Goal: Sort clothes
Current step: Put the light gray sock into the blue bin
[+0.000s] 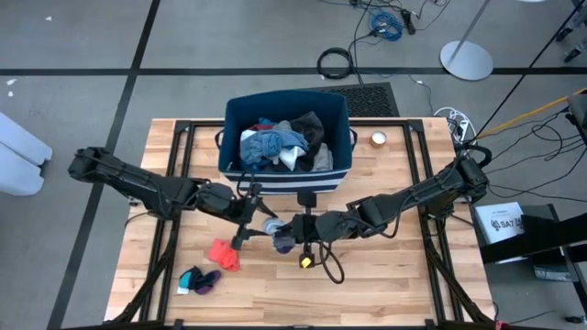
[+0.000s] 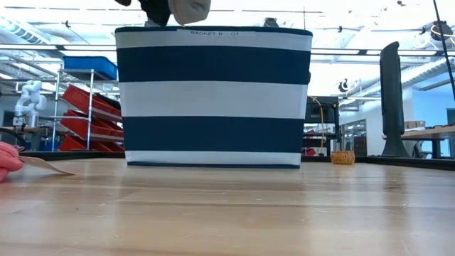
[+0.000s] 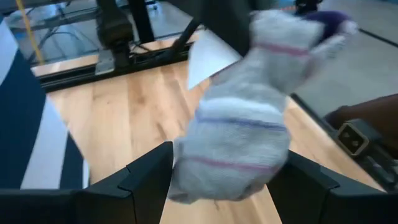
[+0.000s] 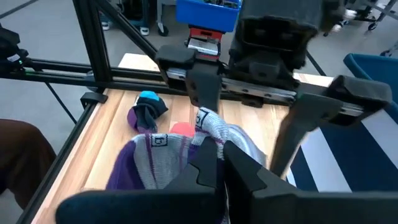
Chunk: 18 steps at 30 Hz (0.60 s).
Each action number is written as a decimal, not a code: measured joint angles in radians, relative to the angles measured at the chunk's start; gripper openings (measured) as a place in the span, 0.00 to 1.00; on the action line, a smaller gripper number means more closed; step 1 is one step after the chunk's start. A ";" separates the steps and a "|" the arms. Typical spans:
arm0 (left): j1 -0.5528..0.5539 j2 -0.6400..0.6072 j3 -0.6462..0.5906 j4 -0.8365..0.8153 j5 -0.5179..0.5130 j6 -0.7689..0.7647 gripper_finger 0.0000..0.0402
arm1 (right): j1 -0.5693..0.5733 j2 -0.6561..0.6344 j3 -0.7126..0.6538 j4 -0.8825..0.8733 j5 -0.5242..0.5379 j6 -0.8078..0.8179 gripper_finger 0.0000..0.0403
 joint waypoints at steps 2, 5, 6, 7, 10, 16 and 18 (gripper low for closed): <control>0.001 0.012 0.000 0.020 -0.007 0.000 0.61 | 0.000 0.000 0.000 -0.001 -0.001 0.000 0.00; 0.000 0.019 0.000 0.057 -0.006 0.000 0.61 | 0.000 0.000 0.000 -0.001 -0.001 0.000 0.00; 0.000 0.019 0.000 0.065 -0.006 0.000 0.61 | 0.000 0.000 0.000 -0.001 -0.001 0.000 0.00; 0.000 0.019 0.000 0.070 -0.006 0.000 0.61 | 0.000 0.000 0.000 -0.002 -0.001 0.000 0.00; 0.000 0.019 0.000 0.079 0.006 -0.001 0.61 | 0.000 0.000 0.000 -0.002 -0.001 0.000 0.00; -0.013 0.019 0.000 0.079 0.077 -0.003 0.60 | -0.004 0.000 0.000 -0.011 -0.003 0.000 0.00; -0.019 0.019 0.000 0.083 0.078 -0.003 0.56 | -0.004 0.000 0.000 -0.016 -0.003 0.000 0.00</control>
